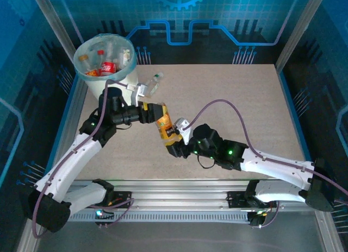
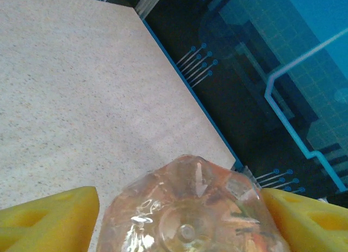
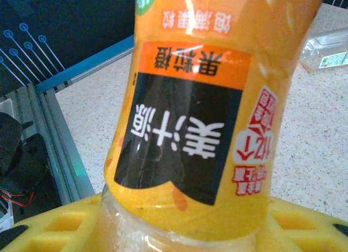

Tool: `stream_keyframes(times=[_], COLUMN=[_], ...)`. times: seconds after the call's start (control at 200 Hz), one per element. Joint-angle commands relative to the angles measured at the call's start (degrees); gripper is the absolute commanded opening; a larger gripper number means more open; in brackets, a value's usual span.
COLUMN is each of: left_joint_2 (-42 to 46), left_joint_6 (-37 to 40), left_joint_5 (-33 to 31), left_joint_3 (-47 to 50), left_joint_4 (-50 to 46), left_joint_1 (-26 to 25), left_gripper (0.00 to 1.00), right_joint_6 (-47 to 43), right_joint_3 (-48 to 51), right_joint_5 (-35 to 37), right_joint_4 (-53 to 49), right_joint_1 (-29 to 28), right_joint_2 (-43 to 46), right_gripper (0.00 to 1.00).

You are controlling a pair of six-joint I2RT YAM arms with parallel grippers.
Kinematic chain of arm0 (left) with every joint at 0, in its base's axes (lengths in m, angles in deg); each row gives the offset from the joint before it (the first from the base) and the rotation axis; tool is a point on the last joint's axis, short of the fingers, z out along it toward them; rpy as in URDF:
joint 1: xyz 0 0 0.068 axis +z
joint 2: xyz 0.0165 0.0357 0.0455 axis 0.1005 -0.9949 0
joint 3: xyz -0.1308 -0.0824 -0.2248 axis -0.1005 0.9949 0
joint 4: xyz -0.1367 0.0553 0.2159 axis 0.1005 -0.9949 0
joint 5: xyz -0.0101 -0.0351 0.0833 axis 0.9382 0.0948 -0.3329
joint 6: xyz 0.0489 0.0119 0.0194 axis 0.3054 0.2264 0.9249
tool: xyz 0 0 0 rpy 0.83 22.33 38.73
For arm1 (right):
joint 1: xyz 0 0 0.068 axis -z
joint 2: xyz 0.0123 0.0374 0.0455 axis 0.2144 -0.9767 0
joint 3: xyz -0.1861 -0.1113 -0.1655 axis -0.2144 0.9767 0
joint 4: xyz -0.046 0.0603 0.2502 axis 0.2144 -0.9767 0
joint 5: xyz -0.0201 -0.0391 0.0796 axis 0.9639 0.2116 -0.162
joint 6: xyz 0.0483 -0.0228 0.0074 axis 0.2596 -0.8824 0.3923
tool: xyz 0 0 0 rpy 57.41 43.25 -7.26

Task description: Put the plastic bottles in the bin

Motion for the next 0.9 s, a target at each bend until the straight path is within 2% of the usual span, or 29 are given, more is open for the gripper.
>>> stream_keyframes(times=[0.0,0.22,0.35,0.44,0.58,0.765,0.895], left_joint_2=[-0.6,0.2,1.6,2.8,4.4,2.9,-0.9], left_joint_6=[-1.3,-3.3,-4.0,-3.6,-1.1,9.5,13.0], left_joint_5=[-2.2,-5.5,-9.0,-12.4,-22.9,-43.4,-45.9], left_joint_3=[-1.6,-3.5,-3.9,-4.7,-7.9,-19.6,-28.3], left_joint_4=[-0.8,-1.4,-1.8,-3.0,-5.8,-10.7,-9.6], left_joint_1=[-1.6,-1.9,-1.8,-1.8,-1.9,-0.6,5.7], left_gripper=[0.70,0.51,0.48,0.49,0.51,0.54,0.52], right_joint_6=[-1.2,-1.7,0.2,2.6,4.2,0.5,0.7], right_joint_3=[0.2,1.7,1.8,1.7,1.5,0.5,-2.6], right_joint_5=[0.1,2.2,4.2,4.8,5.0,5.4,3.2], right_joint_4=[5.0,4.0,2.2,-0.4,-4.0,-3.2,0.0], right_joint_1=[-0.4,-0.3,-0.2,-0.1,-0.1,0.7,4.3], right_joint_2=[2.8,4.0,5.8,7.8,10.3,9.4,5.9], right_gripper=[0.56,0.65,0.86,0.93,0.98,1.00,1.00])
